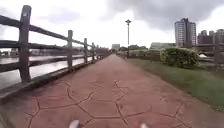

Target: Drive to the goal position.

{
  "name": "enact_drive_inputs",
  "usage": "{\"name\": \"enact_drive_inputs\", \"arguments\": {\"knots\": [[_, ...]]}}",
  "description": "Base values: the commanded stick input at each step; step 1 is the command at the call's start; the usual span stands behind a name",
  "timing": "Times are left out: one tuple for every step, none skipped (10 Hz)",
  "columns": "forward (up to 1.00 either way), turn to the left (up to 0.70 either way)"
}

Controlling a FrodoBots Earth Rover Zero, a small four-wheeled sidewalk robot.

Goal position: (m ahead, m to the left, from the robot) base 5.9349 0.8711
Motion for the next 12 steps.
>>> {"name": "enact_drive_inputs", "arguments": {"knots": [[0.70,0.00],[0.70,0.00],[0.70,0.00],[0.70,0.00],[0.70,0.00],[0.70,0.00],[0.70,0.00],[0.70,0.00],[0.70,0.00],[0.70,0.00],[0.70,0.00],[0.70,0.00]]}}
